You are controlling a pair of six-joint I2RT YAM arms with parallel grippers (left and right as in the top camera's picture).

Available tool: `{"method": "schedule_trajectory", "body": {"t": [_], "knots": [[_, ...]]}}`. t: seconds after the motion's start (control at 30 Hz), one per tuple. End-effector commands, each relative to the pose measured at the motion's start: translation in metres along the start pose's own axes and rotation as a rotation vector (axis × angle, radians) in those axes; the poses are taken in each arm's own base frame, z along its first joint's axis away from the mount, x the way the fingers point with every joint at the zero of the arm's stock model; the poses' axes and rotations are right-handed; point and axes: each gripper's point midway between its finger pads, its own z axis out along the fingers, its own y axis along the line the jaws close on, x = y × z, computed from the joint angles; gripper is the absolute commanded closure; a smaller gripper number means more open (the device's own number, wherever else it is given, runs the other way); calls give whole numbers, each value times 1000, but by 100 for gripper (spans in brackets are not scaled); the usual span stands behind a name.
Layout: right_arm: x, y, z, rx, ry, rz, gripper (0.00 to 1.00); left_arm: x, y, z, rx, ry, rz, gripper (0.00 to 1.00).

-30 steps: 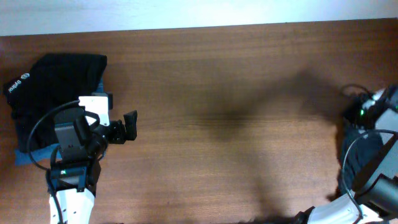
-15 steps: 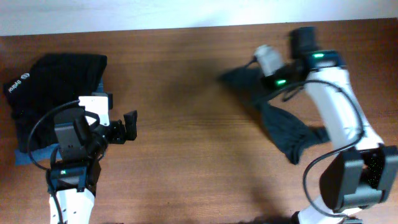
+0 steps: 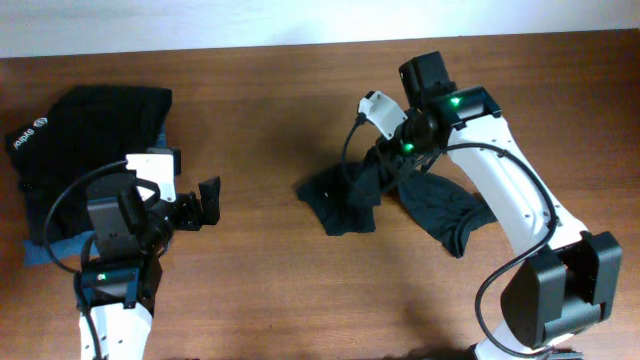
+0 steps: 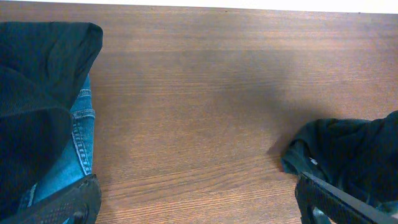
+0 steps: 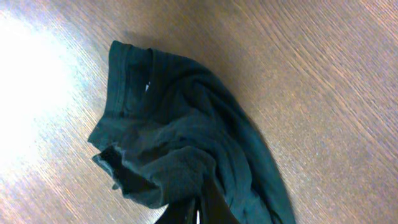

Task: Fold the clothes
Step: 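Drag the dark shirt with the right gripper to table center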

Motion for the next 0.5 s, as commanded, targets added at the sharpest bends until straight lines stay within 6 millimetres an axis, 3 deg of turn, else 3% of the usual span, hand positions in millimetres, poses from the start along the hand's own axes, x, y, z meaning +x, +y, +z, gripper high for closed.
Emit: {"method": "schedule_trajectory", "body": {"t": [0.0, 0.2, 0.47], "knots": [[-12, 6, -10, 8, -35, -38, 96, -12, -6, -3, 34, -32, -3, 0], [-27, 25, -14, -49, -88, -70, 96, -26, -29, -3, 137, -86, 21, 1], [-104, 30, -37, 23, -324, 87, 96, -20, -88, 16, 261, -56, 76, 1]]}}
